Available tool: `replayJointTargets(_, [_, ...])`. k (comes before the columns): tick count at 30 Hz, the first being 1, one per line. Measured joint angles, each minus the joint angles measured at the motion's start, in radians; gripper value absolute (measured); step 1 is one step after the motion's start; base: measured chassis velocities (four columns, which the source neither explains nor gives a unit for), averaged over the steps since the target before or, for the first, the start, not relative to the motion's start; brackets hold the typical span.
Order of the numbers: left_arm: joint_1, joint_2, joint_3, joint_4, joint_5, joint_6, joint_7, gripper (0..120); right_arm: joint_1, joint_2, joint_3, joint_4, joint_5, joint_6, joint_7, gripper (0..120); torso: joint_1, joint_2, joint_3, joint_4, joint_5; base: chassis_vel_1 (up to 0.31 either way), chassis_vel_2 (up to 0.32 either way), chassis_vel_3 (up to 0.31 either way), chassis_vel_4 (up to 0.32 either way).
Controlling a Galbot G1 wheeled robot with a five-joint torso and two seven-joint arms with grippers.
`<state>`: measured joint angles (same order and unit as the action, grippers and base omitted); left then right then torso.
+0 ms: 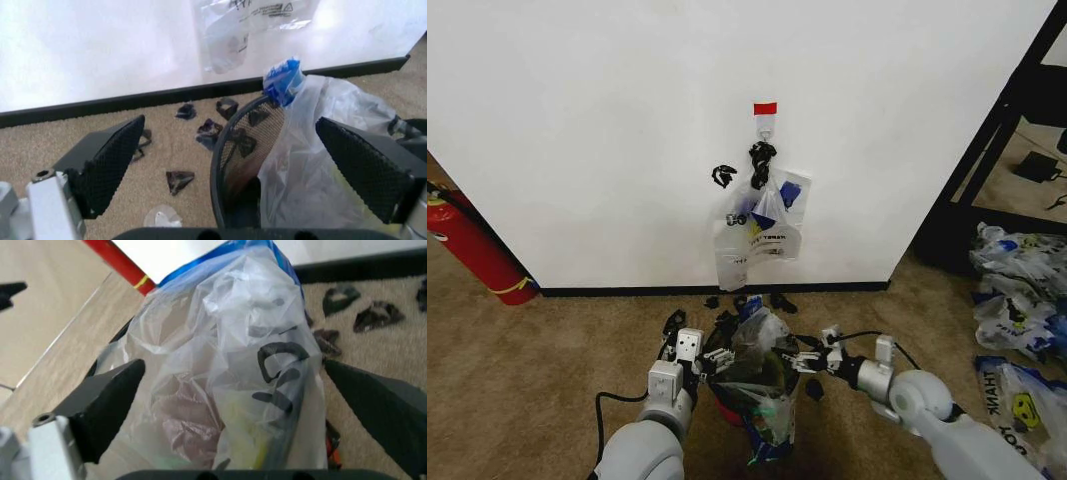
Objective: Pick up the garbage bag from the wall and place it over the trash bin.
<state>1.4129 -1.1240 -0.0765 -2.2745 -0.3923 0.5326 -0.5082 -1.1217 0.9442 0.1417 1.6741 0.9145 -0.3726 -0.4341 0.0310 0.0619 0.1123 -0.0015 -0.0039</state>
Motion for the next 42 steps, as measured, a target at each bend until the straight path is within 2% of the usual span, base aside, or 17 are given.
replayJointTargets(4, [0.002,-0.002,0.001,0.002,0.003,-0.002,0.000,100,0.006,-0.002,-0.007,0.005,0.023,-0.018,0.025,93,0.000,0.000,0.000,0.0001,0.0001,0.000,0.000,0.000,0.000])
replayJointTargets(10, [0.002,-0.005,0.003,0.008,0.006,-0.006,-0.001,100,0.006,-0.021,-0.010,0.030,0.079,-0.075,0.107,64,0.000,0.000,0.000,0.0001,0.0000,0.000,0.000,0.000,0.000])
replayJointTargets(12, [0.000,-0.006,0.004,0.010,0.006,-0.006,-0.001,100,0.000,-0.029,-0.007,0.039,0.094,-0.090,0.129,61,0.000,0.000,0.000,0.0000,0.0000,0.000,0.000,0.000,0.000])
replayJointTargets(17, [-0.008,-0.018,0.020,0.031,0.008,-0.008,0.001,100,0.007,-0.055,-0.018,0.041,0.148,-0.157,0.188,40,0.000,0.000,0.000,0.0000,0.0001,0.000,0.000,0.000,0.000])
replayJointTargets(20, [-0.007,-0.021,0.022,0.038,0.010,-0.010,0.003,100,0.028,-0.052,-0.031,0.028,0.159,-0.170,0.196,39,0.000,0.000,0.000,0.0001,0.0000,0.000,0.000,0.000,0.000])
replayJointTargets(24, [-0.006,-0.019,0.016,0.046,0.011,-0.021,0.004,100,0.062,-0.034,-0.059,0.015,0.175,-0.197,0.239,26,0.000,0.000,0.000,0.0000,0.0000,0.000,0.000,0.000,0.000])
replayJointTargets(25, [-0.006,-0.019,0.016,0.046,0.011,-0.021,0.004,100,0.062,-0.034,-0.059,0.015,0.175,-0.197,0.239,26,0.000,0.000,0.000,0.0000,0.0000,0.000,0.000,0.000,0.000])
replayJointTargets(28, [-0.001,-0.019,0.013,0.044,0.013,-0.028,0.004,100,0.059,-0.015,-0.075,0.034,0.182,-0.206,0.292,12,0.000,0.000,0.000,0.0003,0.0003,0.000,0.000,0.000,0.000])
replayJointTargets(31, [0.001,-0.018,0.012,0.036,0.017,-0.037,0.004,100,0.029,-0.011,-0.081,0.102,0.183,-0.199,0.412,2,0.000,0.000,0.000,0.0003,0.0000,0.000,0.000,0.000,0.000])
replayJointTargets(34, [0.003,-0.019,0.012,0.029,0.018,-0.042,0.005,100,-0.003,-0.012,-0.080,0.166,0.174,-0.170,0.482,0,0.000,0.000,0.000,-0.0001,0.0000,0.000,0.000,0.000,0.000])
replayJointTargets(37, [0.008,-0.018,0.012,0.021,0.021,-0.048,0.010,100,-0.050,-0.009,-0.079,0.244,0.130,-0.096,0.538,0,0.000,0.000,0.000,0.0001,0.0000,0.000,0.000,0.000,0.000])
replayJointTargets(41, [0.012,-0.018,0.012,0.016,0.044,-0.107,0.044,100,-0.108,0.027,-0.083,0.271,-0.009,0.147,0.561,0,0.000,0.000,0.000,-0.0001,0.0000,0.000,0.000,0.000,0.000])
replayJointTargets(42, [0.012,-0.018,0.012,0.016,0.044,-0.107,0.044,100,-0.108,0.027,-0.083,0.271,-0.009,0.147,0.561,0,0.000,0.000,0.000,-0.0001,0.0000,0.000,0.000,0.000,0.000])
